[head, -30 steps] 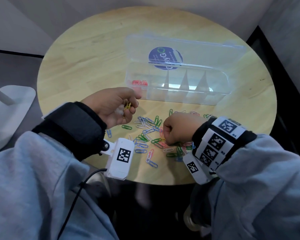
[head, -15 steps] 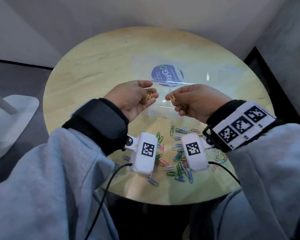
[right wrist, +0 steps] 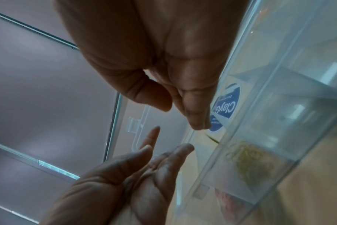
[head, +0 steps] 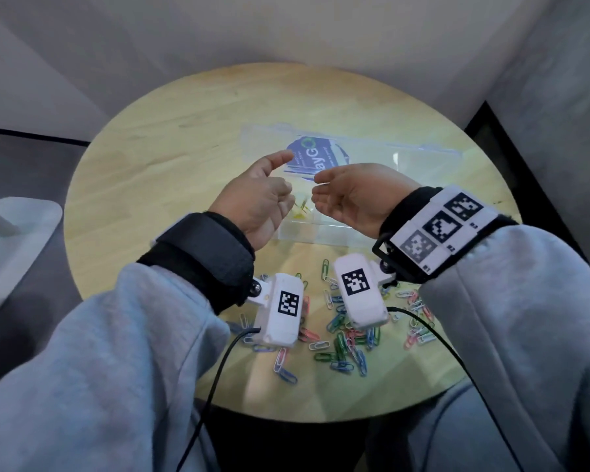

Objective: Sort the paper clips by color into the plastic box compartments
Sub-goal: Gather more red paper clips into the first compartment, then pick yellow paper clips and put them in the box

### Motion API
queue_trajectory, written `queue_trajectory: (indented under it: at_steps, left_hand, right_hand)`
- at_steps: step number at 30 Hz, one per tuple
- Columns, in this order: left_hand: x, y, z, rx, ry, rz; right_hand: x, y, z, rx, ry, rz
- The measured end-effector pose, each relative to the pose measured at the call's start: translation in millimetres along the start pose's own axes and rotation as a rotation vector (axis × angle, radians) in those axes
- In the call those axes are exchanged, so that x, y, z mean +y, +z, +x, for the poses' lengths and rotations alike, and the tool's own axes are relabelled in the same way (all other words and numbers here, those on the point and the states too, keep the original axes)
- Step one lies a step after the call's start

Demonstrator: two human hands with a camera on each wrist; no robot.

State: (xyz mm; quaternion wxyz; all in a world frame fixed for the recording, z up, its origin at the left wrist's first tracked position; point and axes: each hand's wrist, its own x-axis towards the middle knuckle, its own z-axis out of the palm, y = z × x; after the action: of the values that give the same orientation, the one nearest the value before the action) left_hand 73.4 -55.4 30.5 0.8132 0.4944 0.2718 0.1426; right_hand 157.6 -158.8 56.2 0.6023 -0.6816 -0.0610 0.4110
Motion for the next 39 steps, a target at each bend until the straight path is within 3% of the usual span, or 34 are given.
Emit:
queue_trajectory:
  at_steps: [5,8,12,16,19,21,29,39]
  left_hand:
    - [13,-5,-13,-0.073,0.012,0.069]
    - [24,-18,-23,-0.052,0.025,0.191]
    - [23,-50,-33,0.053,-0.026,0.607]
    - [12,-73,-46,0.022,-0.193,0.971]
    - [6,-83,-48,0.055,-0.179,1.391]
    - [4,-85,-48,0.085,-0.163,1.547]
    - [-7,-85,-37,0.103,-0.321,1.698]
    - [-18,-77,-34,0.032,-0.334,1.671]
  right_hand:
    - [3,-13,-13,-0.078,-0.094,-0.175]
    - [15,-25,-24,-0.121,-0.128,-0.43]
    - [37,-29,-37,-0.124,-0.107,-0.819]
    - [48,-14,-41,-0.138,-0.111,-1.049]
    - [54,-2,-35,-0.136,-0.155,-1.234]
    - [57,3,-30,-0.14,-0.146,-1.329]
    - [63,17,-14,-0.253,-0.198,-1.578]
    - [71,20,-6,-0.264,-0.19,-1.683]
